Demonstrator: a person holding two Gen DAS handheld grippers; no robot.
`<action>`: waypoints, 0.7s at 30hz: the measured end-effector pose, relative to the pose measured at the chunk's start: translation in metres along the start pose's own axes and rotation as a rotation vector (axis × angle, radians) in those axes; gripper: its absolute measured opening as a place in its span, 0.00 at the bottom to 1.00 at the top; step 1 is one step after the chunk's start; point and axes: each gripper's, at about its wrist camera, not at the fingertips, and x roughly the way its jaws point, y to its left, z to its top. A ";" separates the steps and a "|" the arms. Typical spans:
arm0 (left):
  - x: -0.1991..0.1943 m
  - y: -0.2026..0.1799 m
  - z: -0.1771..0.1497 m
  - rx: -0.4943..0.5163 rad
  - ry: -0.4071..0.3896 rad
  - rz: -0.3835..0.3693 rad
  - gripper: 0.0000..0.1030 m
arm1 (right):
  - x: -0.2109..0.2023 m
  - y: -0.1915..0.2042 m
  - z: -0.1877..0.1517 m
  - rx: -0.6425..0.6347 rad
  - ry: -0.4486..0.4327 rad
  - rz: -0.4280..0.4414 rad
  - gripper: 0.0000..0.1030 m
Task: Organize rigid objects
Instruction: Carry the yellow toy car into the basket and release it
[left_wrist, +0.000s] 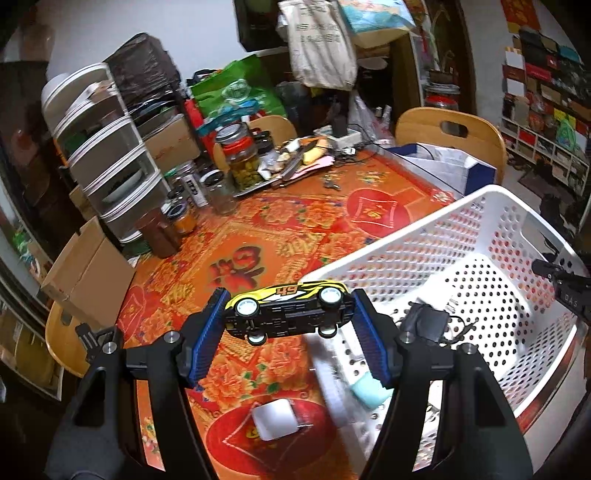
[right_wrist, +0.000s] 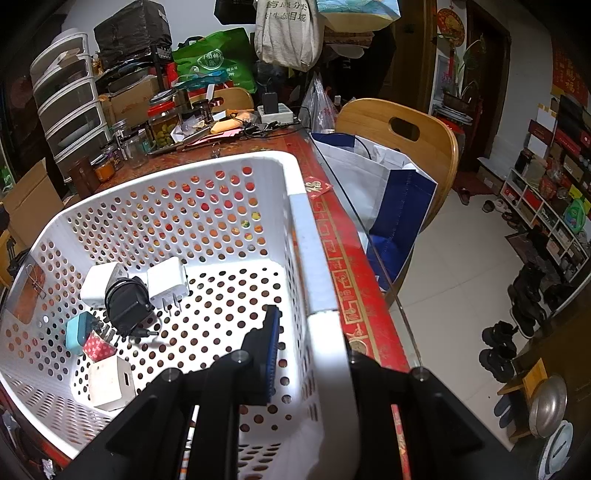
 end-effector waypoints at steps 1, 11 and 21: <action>0.000 -0.004 -0.001 0.003 0.000 -0.003 0.62 | 0.000 0.000 0.000 -0.001 0.000 0.001 0.16; 0.012 -0.050 -0.004 0.076 0.036 -0.068 0.62 | -0.001 -0.001 -0.001 -0.002 -0.005 0.013 0.17; 0.055 -0.108 -0.009 0.146 0.207 -0.207 0.62 | -0.001 -0.002 -0.001 -0.004 -0.005 0.027 0.17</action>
